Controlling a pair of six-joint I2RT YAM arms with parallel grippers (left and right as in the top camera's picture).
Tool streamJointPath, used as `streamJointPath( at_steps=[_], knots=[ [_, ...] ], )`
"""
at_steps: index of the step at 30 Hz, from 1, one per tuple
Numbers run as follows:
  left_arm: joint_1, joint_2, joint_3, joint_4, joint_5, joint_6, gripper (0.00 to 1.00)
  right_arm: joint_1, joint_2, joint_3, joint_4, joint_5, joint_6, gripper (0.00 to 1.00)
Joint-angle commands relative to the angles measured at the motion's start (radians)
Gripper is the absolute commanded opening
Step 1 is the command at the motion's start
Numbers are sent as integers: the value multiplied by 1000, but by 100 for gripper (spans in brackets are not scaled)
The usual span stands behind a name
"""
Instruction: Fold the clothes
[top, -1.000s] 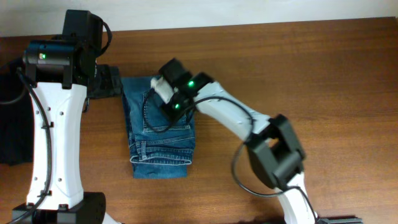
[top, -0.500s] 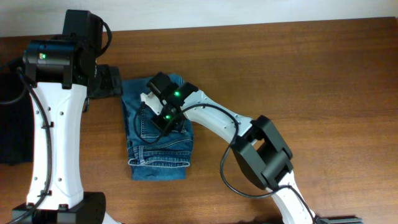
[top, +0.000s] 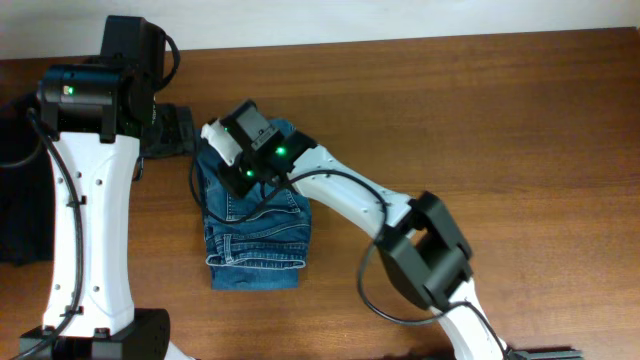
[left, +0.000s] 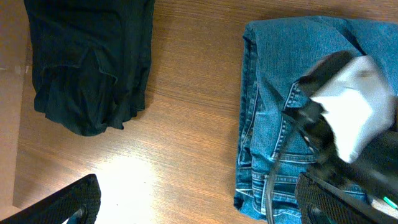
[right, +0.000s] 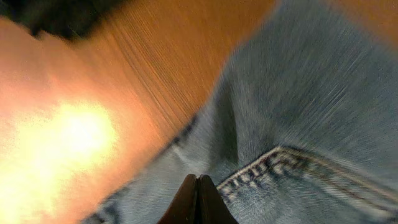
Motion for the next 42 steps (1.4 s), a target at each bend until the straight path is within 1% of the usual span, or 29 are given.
streamJointPath(
  at_steps=[1, 4, 5, 7, 10, 13, 16, 18, 20, 21, 22, 23, 25, 28, 32, 37, 42],
  knots=[
    [-1, -9, 2, 0, 0, -10, 99, 3, 89, 2, -4, -17, 13, 4],
    [0, -9, 2, 0, 0, -10, 100, 4, 138, 2, -15, -16, 9, 5],
    [0, -9, 2, 0, 0, -10, 99, 1, 144, 2, -34, -12, 8, 8],
    [-1, -9, 2, 0, 0, -10, 99, -14, 138, 6, -71, -13, 8, 8],
    [0, -9, 2, 0, 0, -10, 99, -61, 79, 33, -142, -12, 7, 12],
    [0, -9, 2, 0, 0, -10, 99, -134, -11, 84, -233, -13, 8, 19],
    [0, -9, 2, 0, 0, -10, 99, -218, -111, 125, -317, -12, 8, 38],
    [0, -9, 2, 0, 0, -10, 99, -294, -178, 137, -362, -4, 9, 46],
    [0, -9, 2, 0, 0, -10, 99, -380, -230, 137, -402, 16, 9, 68],
    [0, -9, 2, -1, 0, -10, 99, -426, -251, 137, -424, 30, 9, 75],
    [0, -9, 2, 0, 0, -10, 99, -476, -268, 137, -448, 49, 9, 85],
    [0, -9, 2, 0, 0, -10, 99, -538, -282, 137, -478, 74, 9, 99],
    [0, -9, 2, 0, 0, -10, 99, -645, -288, 137, -529, 114, 9, 99],
    [0, -9, 2, 0, 0, -10, 99, -803, -277, 133, -587, 123, 9, 99],
    [0, -9, 2, -1, 0, -10, 99, -979, -264, 121, -611, 123, 9, 99],
    [0, -9, 2, 0, 0, -10, 99, -1140, -262, 119, -622, 119, 8, 99],
    [0, -9, 2, 0, 0, -10, 100, -1252, -262, 119, -623, 119, 8, 99]
  ],
)
